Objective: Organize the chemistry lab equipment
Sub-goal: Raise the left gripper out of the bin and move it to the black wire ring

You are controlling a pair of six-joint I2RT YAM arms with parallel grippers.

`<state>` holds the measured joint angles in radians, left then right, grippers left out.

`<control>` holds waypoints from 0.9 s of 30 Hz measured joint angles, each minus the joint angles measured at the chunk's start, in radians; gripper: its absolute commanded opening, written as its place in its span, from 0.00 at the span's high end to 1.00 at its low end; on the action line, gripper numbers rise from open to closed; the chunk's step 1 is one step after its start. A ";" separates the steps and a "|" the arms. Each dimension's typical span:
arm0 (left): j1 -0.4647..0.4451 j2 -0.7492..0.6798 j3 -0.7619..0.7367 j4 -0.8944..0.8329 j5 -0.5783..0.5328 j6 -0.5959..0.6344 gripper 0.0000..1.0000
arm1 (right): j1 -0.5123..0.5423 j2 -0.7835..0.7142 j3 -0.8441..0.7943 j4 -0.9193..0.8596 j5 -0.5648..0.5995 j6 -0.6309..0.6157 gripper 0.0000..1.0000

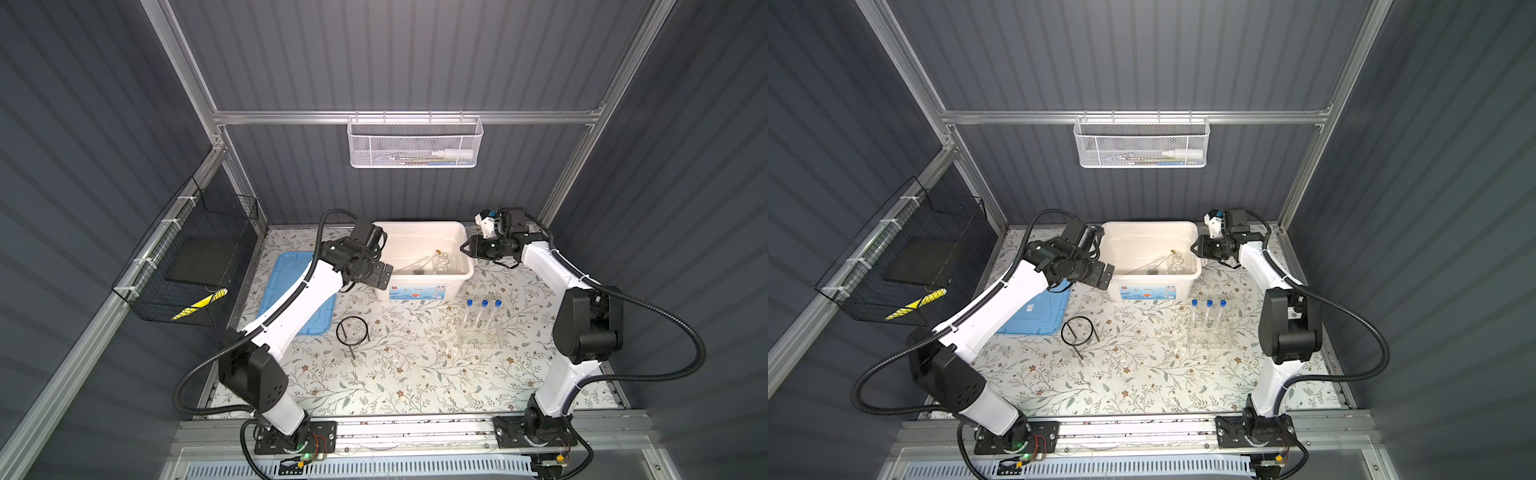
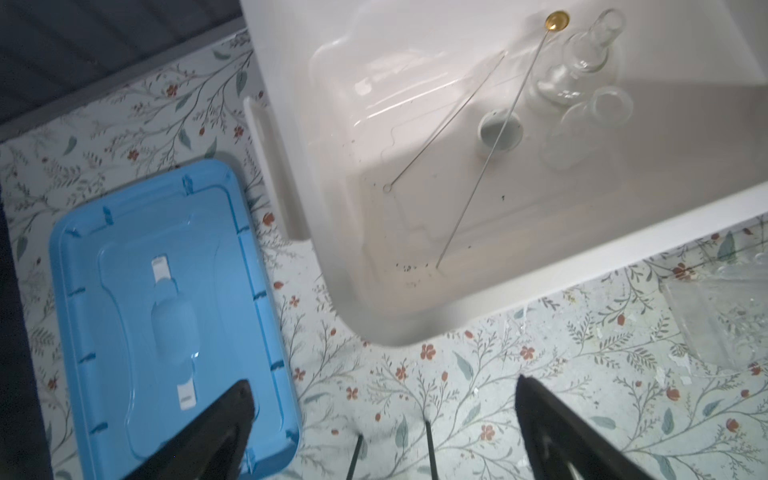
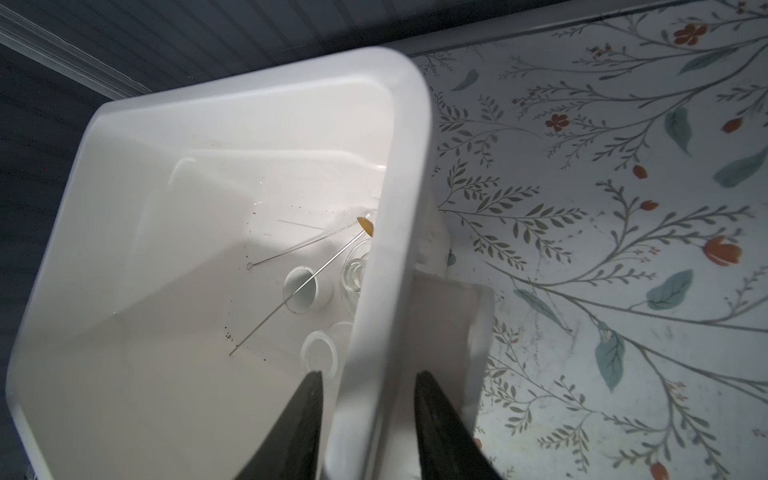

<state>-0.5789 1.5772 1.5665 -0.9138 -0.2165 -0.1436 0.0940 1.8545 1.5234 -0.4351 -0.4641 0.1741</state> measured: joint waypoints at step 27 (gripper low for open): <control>-0.143 -0.215 -0.385 -0.099 -0.081 -0.655 0.00 | -0.010 -0.023 -0.029 0.111 -0.027 0.035 0.10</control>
<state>-0.7223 1.3624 1.1816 -1.0130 -0.2974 -0.7986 0.0845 1.8313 1.4948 -0.3244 -0.4911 0.2096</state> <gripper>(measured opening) 0.997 0.901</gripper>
